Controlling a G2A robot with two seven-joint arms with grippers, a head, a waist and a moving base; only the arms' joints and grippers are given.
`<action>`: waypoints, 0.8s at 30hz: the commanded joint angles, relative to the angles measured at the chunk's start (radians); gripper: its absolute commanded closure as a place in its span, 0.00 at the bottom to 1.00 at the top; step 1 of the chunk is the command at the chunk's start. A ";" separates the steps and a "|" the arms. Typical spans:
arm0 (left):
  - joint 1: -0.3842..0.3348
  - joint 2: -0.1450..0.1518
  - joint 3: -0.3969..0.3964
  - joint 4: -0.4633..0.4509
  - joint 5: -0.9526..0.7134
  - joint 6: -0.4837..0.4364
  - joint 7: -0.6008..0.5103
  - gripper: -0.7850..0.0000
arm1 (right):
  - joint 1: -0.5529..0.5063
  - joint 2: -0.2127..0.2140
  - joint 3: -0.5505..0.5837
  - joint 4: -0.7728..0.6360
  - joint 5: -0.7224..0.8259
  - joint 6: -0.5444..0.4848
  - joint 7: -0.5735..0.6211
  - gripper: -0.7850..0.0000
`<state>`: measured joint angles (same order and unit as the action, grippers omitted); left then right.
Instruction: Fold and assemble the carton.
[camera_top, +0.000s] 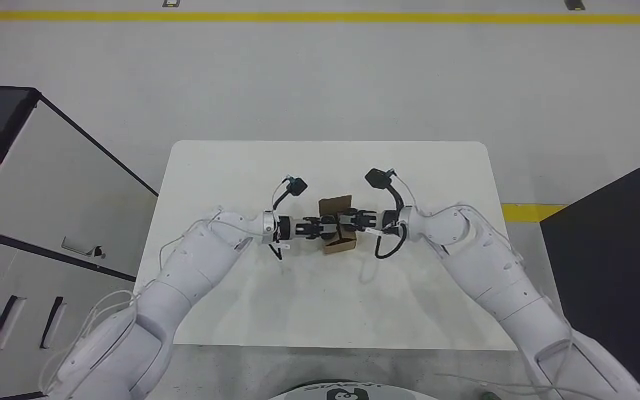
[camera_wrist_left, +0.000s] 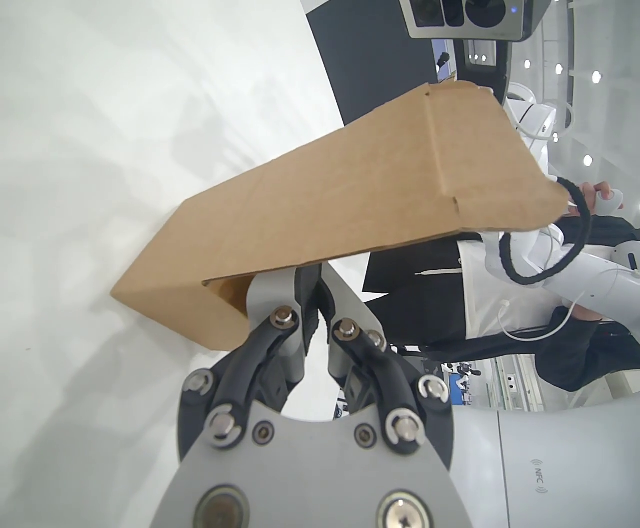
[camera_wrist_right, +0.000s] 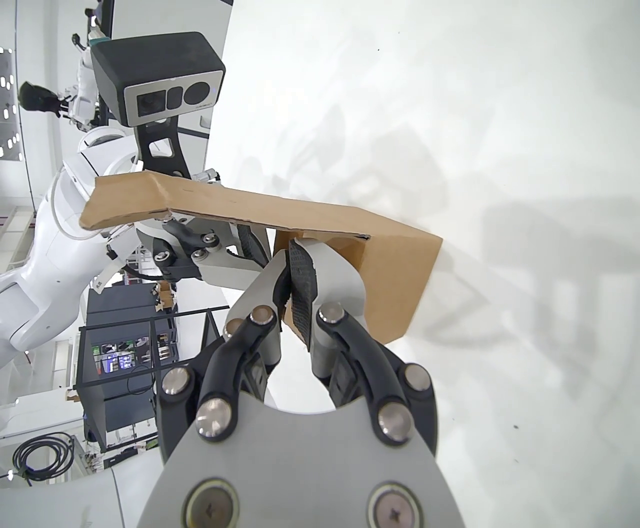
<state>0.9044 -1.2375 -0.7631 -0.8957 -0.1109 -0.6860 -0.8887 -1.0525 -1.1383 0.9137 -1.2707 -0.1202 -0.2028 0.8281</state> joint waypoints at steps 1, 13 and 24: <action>0.006 0.003 -0.008 -0.004 -0.022 -0.020 -0.012 1.00 | -0.005 0.002 0.006 -0.005 0.000 -0.001 0.000 1.00; 0.041 0.028 -0.062 -0.037 -0.115 -0.103 -0.102 1.00 | -0.054 0.020 0.080 -0.040 0.074 -0.052 0.037 0.67; 0.091 0.067 -0.097 -0.147 -0.147 -0.114 -0.131 0.00 | -0.106 0.047 0.185 -0.044 0.274 -0.207 0.189 0.00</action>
<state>0.9957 -1.1702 -0.8605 -1.0443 -0.2574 -0.7997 -1.0204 -1.1590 -1.0908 1.1003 -1.3144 0.1661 -0.4133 1.0262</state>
